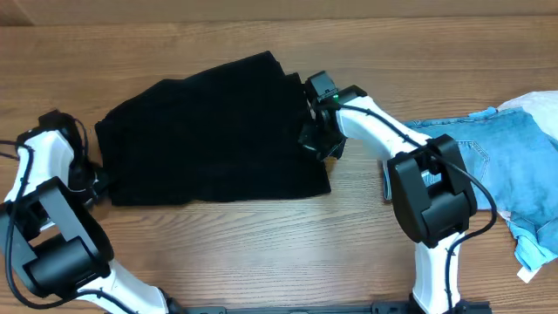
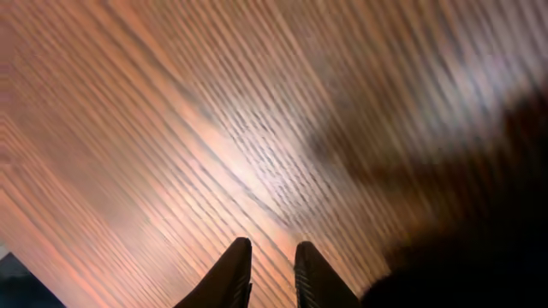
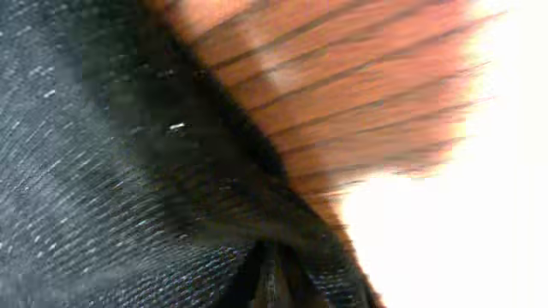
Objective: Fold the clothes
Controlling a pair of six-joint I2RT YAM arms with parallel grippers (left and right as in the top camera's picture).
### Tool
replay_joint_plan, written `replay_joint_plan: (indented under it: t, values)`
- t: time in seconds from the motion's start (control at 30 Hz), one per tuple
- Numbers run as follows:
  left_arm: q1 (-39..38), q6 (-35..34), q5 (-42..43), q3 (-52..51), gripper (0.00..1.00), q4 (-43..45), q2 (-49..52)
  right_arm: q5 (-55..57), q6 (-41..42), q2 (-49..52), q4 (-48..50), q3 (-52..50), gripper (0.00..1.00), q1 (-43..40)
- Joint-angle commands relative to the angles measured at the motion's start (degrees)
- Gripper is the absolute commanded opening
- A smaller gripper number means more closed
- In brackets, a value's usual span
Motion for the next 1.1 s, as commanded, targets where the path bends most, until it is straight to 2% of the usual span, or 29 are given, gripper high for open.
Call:
replay_joint_plan:
  t: [0.0, 0.13, 0.2, 0.27, 0.3, 0.4, 0.57, 0.63, 0.7, 0.83, 0.97, 1.07]
  values:
    - [0.8, -0.6, -0.2, 0.5, 0.14, -0.7, 0.1, 5.7, 0.5, 2.9, -2.5, 0.1, 0.04, -3.7]
    - [0.4, -1.2, 2.0, 9.5, 0.07, -8.0, -2.2, 7.8, 0.5, 0.4, -6.1, 2.6, 0.04, -5.0]
    - [-0.9, 0.7, 12.2, 15.0, 0.09, -10.6, -5.6, 6.9, 0.6, -1.1, -6.7, 3.8, 0.04, -4.5]
    - [-4.0, 6.5, 25.5, 15.6, 0.15, -7.6, -9.0, 6.8, 1.8, -1.2, -6.6, 3.8, 0.04, -3.7]
    - [-5.5, 7.5, 27.5, 15.6, 0.18, -7.0, -9.3, 6.8, 1.8, -1.2, -6.4, 3.8, 0.04, -3.3]
    - [-14.0, 7.4, 27.3, 13.4, 0.24, -3.8, -8.2, 6.8, 1.8, -1.2, -5.9, 3.8, 0.04, -2.6]
    - [-20.6, 7.0, 27.3, 12.3, 0.20, 0.9, -0.5, 6.8, 1.4, -1.2, -7.4, 3.8, 0.06, -2.6]
    - [-20.1, 7.0, 25.2, 12.3, 0.20, 1.2, 3.1, 6.8, 1.4, -1.2, -7.4, 3.8, 0.06, -2.6]
    - [-18.9, 7.0, 19.5, 12.3, 0.22, -0.1, 7.3, 6.8, 1.3, -1.2, -7.5, 3.8, 0.09, -2.6]
    - [-15.3, 7.0, 15.3, 12.3, 0.22, -0.3, 12.3, 6.8, 1.1, -1.2, -7.6, 3.8, 0.10, -2.6]
    - [-10.4, 7.1, 12.7, 12.5, 0.22, -1.1, 12.5, 9.0, 1.1, -1.2, -8.3, 3.8, 0.10, -2.6]
    - [-6.1, 7.4, 12.8, 13.7, 0.22, -3.3, 12.5, 14.7, 2.4, -1.2, -9.8, 3.8, 0.09, -2.6]
